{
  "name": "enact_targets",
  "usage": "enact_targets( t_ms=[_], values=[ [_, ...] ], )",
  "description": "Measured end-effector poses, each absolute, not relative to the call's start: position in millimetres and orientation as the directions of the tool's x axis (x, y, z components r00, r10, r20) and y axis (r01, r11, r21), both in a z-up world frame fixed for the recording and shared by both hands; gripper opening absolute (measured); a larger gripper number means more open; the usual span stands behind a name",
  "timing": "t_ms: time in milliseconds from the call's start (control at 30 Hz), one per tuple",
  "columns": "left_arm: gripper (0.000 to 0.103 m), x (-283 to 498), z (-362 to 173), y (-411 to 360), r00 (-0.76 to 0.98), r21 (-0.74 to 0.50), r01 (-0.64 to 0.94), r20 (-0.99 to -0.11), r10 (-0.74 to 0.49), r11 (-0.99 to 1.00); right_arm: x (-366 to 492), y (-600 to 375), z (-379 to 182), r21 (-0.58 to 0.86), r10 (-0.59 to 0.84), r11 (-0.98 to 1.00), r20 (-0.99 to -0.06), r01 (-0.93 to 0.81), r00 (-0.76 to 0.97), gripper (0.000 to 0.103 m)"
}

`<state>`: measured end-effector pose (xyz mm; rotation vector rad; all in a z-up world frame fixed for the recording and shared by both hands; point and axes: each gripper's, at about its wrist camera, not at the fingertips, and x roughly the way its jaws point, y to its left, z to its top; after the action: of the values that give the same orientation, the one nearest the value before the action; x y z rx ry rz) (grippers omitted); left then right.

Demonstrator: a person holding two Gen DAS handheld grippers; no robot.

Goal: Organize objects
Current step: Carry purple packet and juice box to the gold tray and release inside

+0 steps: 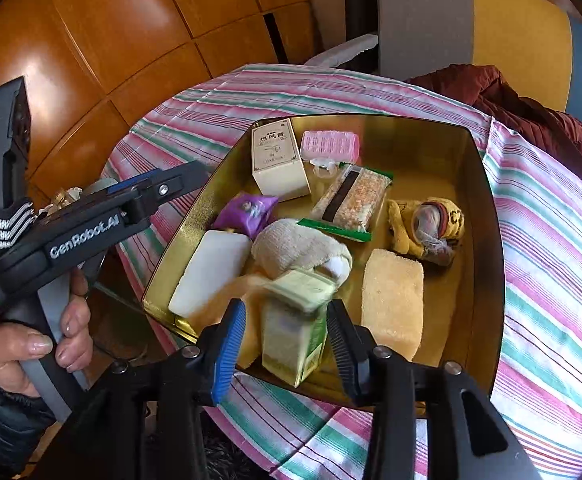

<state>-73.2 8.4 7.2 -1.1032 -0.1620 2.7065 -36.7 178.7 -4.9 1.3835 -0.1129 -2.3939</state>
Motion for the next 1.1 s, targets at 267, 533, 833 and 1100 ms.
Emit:
enact_targets(
  t_ms=[267, 533, 833, 1100],
  values=[
    [0.060, -51, 11, 16, -0.711, -0.148, -0.165, -0.667, 0.222, -0.975, -28, 183, 2, 0.244, -0.337, -0.938, -0.809, 0.246, -0.483, 0.043],
    [0.065, -35, 23, 31, -0.731, -0.111, -0.201, -0.644, 0.224, -0.973, -16, 195, 11, 0.217, -0.276, -0.961, -0.795, 0.170, -0.541, 0.047],
    [0.071, -20, 30, 44, -0.746, -0.066, -0.236, -0.627, 0.225, -0.969, -7, 205, 19, 0.192, -0.231, -0.973, -0.782, 0.129, -0.579, 0.052],
    [0.072, -11, 28, 57, -0.732, -0.047, -0.276, -0.637, 0.242, -0.960, -1, 216, 18, 0.192, -0.209, -0.977, -0.778, 0.094, -0.592, 0.053]
  ],
)
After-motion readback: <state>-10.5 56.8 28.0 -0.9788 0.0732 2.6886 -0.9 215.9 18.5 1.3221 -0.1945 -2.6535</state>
